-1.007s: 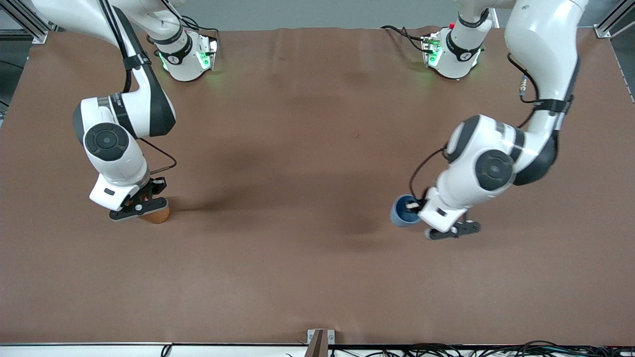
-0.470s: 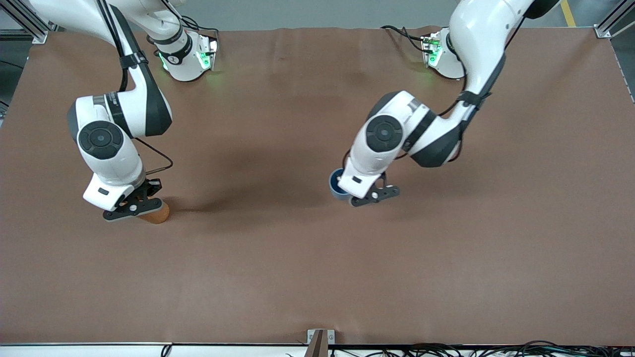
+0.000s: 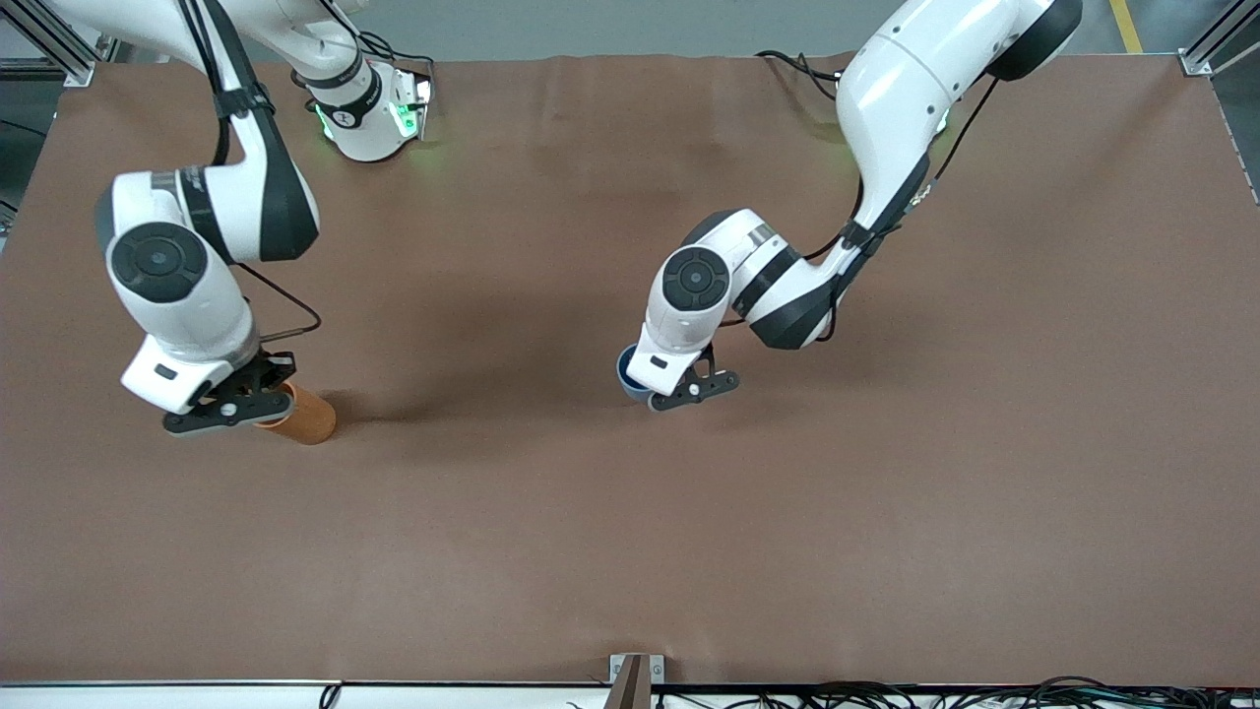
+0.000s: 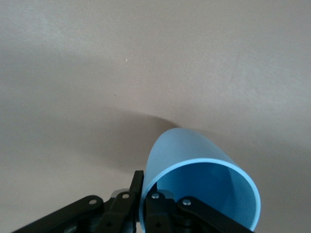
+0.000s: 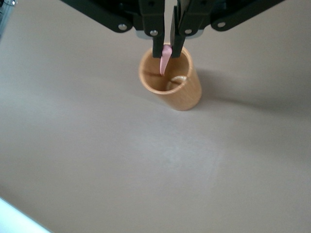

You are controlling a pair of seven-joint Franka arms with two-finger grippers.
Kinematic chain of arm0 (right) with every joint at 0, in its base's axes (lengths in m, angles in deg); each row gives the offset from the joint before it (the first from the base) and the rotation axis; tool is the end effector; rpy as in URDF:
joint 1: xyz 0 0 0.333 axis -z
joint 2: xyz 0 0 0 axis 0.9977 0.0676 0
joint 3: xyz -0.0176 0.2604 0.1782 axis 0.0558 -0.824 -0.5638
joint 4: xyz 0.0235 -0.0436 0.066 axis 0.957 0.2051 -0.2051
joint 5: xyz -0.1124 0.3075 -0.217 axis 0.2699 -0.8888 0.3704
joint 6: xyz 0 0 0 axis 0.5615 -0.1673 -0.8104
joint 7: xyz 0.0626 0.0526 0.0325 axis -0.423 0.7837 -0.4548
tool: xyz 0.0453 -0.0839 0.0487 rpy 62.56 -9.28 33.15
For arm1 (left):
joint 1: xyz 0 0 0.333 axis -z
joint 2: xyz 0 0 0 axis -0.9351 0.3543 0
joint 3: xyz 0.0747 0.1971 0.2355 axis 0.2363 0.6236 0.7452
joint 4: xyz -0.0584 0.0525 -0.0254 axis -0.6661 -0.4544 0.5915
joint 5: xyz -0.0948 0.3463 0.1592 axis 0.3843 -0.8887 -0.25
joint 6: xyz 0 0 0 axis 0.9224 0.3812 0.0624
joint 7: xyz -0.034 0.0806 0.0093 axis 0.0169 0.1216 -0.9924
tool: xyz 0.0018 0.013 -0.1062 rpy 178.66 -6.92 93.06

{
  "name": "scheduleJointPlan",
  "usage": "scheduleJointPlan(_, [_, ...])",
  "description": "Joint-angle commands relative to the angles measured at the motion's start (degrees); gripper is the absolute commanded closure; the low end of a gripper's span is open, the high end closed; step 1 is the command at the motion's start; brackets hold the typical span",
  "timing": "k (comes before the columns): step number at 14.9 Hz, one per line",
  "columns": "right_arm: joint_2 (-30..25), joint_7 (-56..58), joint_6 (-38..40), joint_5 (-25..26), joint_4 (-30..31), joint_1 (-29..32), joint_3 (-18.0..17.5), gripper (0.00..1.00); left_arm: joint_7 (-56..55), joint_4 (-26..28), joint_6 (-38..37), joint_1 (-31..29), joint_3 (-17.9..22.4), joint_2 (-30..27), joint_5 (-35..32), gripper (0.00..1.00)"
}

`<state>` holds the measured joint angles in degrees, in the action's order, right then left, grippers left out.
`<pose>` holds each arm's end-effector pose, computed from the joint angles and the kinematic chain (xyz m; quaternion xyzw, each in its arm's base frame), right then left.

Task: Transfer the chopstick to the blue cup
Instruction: 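Lift the pink chopstick out of the tan cup with the right gripper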

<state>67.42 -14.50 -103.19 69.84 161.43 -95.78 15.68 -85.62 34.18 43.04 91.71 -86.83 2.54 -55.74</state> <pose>0.6117 0.0680 0.4286 0.9735 0.1489 0.0059 0.1736 0.5392 -0.4774 0.2526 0.9877 0.1503 -0.0321 0.0290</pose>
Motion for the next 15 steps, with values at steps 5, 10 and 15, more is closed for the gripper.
scheduleJointPlan(5, [-6.64, -0.53, 15.82, -4.87, -12.33, 0.08, -1.21, 0.98, -1.81, -2.36, 2.12, -0.05, 0.17, 2.31, -2.13, 0.36])
scheduleJointPlan(10, [-6.99, -1.14, 16.2, -18.74, -16.83, 0.08, -1.21, 0.98, 1.51, -2.54, -7.35, -4.25, -0.18, -9.35, -1.79, 0.0])
scheduleJointPlan(15, [-6.29, -15.76, 10.48, -21.85, -17.36, -9.29, -1.21, 0.98, 24.32, -2.54, -18.25, -12.34, 1.48, -23.42, 6.46, 0.0])
